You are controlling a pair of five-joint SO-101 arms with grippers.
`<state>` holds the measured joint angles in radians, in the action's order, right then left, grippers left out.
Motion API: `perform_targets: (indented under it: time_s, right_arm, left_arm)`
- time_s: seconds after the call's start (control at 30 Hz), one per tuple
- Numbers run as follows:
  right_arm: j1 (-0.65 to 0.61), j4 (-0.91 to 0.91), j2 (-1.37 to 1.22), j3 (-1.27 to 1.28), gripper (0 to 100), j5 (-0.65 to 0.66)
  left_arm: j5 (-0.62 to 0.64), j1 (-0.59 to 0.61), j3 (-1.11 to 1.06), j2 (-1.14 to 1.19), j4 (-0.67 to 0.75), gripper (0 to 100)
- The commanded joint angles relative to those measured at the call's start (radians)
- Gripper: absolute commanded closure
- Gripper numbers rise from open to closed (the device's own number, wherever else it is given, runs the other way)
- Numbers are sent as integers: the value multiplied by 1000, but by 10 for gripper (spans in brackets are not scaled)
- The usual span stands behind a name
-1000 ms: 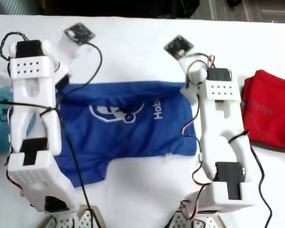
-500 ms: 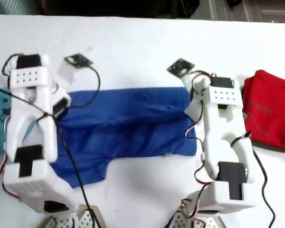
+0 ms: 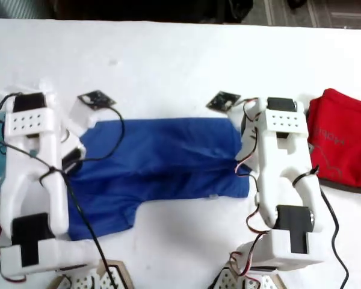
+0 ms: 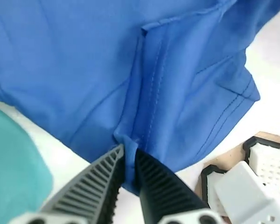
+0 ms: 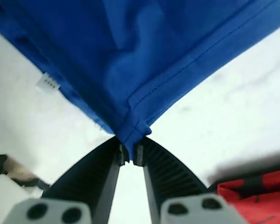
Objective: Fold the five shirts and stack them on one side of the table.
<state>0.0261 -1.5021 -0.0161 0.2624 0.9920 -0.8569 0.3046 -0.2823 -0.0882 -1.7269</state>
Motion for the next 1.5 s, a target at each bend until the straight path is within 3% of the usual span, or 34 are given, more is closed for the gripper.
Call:
perform_targets:
  time_s: [0.0, 0.3, 0.6, 0.7, 0.8, 0.97, 1.13, 1.33, 1.47]
  right_arm:
    - [12, -44, 15, 2, 981, 18]
    - [12, -113, 15, 2, 981, 58]
    - [30, -148, 15, 2, 981, 103]
    - [21, -185, 15, -5, 972, 115]
    - [27, -214, 22, -5, 884, 203]
    - [53, -216, 122, -5, 679, 222]
    - [48, -216, 242, -5, 653, 218]
    - [-84, -205, 308, -6, 657, 21]
    - [-292, -182, 306, -3, 798, -160]
  left_arm:
    - [-21, 10, -44, -91, -2, 979]
    - [-77, 13, -192, -188, -3, 978]
    - [-184, 88, -192, -189, -37, 976]
    - [-201, 87, -195, -189, -55, 918]
    - [-198, 88, -193, -191, -57, 853]
    - [-199, 87, -192, -191, -58, 849]
    - [-180, 93, -180, -213, -58, 850]
    - [-29, 136, -40, -409, -49, 854]
    - [135, 213, 23, -532, 17, 937]
